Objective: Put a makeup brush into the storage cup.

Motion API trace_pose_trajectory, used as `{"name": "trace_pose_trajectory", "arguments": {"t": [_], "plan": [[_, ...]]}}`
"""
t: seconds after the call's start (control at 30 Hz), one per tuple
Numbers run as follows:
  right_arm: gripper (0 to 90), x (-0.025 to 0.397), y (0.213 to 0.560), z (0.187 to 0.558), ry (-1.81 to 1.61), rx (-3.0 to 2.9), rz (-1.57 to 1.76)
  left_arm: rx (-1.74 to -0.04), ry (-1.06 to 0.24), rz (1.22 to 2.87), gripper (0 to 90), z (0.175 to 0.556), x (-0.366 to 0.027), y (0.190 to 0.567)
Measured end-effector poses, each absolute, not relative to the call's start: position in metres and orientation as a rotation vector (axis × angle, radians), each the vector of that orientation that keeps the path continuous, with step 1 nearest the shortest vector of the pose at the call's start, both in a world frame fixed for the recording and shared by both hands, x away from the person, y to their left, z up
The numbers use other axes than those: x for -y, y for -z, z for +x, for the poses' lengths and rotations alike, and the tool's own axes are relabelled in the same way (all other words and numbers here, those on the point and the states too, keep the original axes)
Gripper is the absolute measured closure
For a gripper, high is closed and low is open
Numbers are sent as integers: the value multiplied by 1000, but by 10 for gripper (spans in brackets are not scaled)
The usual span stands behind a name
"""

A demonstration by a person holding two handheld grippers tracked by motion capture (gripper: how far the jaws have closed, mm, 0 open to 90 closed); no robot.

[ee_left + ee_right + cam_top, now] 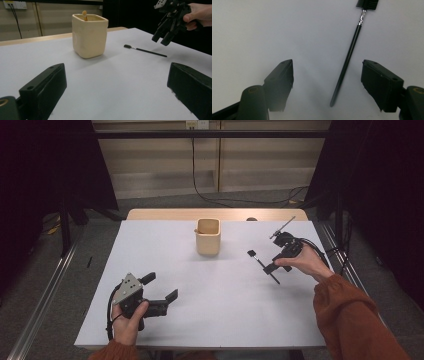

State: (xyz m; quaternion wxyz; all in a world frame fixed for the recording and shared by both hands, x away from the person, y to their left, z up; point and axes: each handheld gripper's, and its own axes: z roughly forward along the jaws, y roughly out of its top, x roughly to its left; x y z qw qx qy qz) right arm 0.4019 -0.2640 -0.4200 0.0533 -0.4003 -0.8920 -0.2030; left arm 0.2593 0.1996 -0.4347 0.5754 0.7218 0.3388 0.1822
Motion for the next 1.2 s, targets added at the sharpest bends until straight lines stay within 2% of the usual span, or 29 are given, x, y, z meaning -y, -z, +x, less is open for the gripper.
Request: {"name": "trace_pose_trajectory", "arguments": {"t": [0.13, 0.23, 0.43, 0.5, 0.6, 0.8, 0.9, 1.2], "plan": [[279, 261, 425, 405, 562, 2734, -1253, -795, -430, 1683, 26, 259, -201, 435], [411, 259, 430, 405, 507, 2769, -1217, -799, -430, 1684, 26, 259, -202, 435], [506, 256, 440, 405, 374, 2770, -1257, -796, -432, 1688, 26, 259, -201, 435], [578, 255, 442, 406, 336, 2774, -1260, -788, -431, 1693, 25, 259, -201, 435], [637, 252, 444, 407, 311, 2780, -1280, -785, -423, 1683, 25, 259, -200, 435], [673, 245, 450, 407, 241, 2792, -1286, -797, -428, 1685, 25, 259, -201, 436], [735, 245, 451, 406, 226, 2813, -1312, -796, -431, 1686, 25, 259, -201, 436], [762, 238, 451, 405, 163, 2835, -1342, -788, -435, 1701, 25, 259, -200, 437]]}}
